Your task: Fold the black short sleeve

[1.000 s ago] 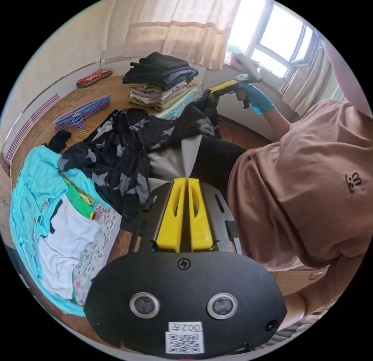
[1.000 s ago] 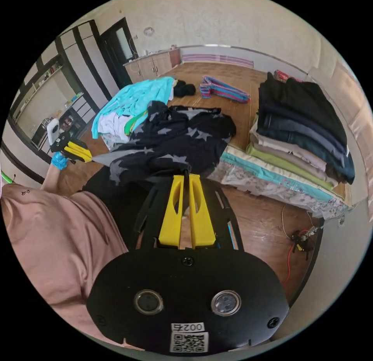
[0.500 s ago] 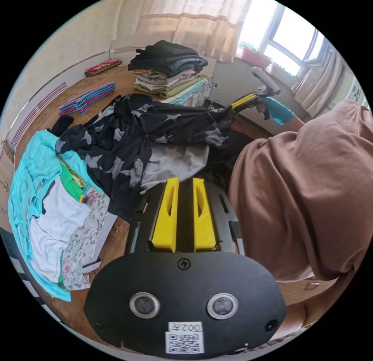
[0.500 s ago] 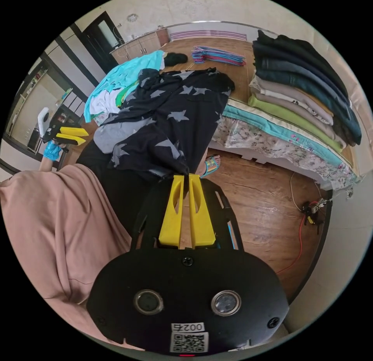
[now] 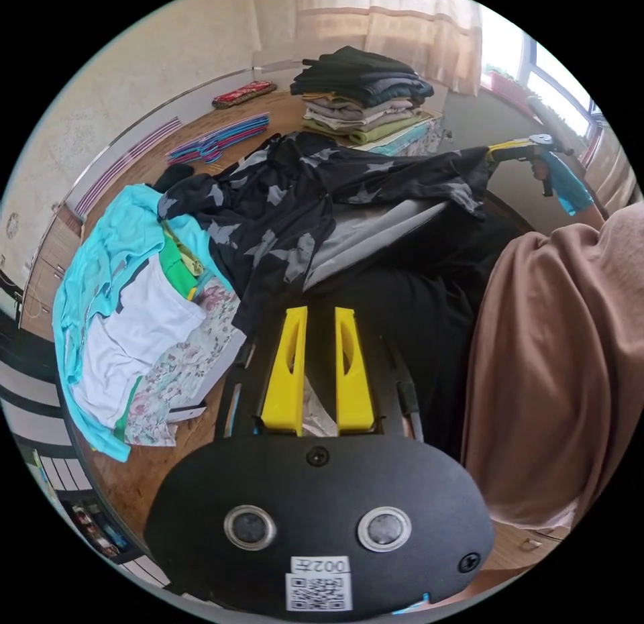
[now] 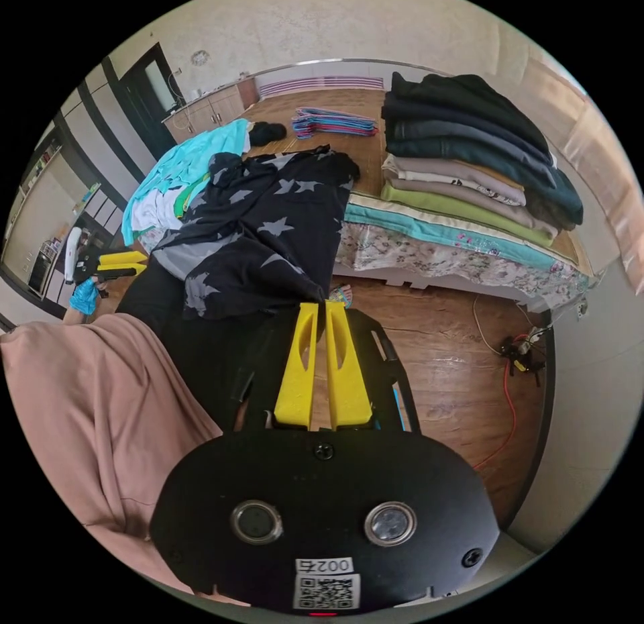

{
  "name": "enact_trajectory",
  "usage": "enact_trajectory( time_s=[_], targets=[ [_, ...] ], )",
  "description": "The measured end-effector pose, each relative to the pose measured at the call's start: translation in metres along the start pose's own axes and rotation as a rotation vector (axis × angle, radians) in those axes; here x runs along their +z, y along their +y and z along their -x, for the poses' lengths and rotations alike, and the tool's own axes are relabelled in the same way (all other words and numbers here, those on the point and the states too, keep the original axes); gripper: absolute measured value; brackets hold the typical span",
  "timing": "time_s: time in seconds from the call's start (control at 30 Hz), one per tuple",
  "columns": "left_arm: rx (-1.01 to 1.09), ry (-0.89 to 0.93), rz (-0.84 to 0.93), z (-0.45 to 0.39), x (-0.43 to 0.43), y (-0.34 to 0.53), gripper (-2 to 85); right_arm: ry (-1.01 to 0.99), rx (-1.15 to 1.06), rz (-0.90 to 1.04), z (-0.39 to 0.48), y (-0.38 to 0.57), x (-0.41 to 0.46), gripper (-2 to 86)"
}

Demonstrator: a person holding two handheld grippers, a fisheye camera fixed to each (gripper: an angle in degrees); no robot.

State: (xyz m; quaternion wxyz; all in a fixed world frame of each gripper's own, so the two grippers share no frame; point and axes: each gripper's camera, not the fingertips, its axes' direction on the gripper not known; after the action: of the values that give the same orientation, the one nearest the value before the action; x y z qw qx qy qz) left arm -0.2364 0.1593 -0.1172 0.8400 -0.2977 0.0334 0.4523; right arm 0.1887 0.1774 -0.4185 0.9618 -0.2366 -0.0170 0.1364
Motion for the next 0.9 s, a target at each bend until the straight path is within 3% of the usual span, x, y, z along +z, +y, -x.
enact_trajectory(
  time_s=[0.4, 0.9],
  targets=[
    [0.005, -0.004, -0.025, -0.004, -0.005, 0.003, -0.8, 0.001, -0.024, -0.040, 0.014, 0.009, -0.030, -0.7],
    [0.169, 0.062, 0.057, -0.023, -0.083, 0.035, -1.0, -0.014, -0.124, -0.023, 0.037, 0.011, -0.066, -0.7]
  ],
)
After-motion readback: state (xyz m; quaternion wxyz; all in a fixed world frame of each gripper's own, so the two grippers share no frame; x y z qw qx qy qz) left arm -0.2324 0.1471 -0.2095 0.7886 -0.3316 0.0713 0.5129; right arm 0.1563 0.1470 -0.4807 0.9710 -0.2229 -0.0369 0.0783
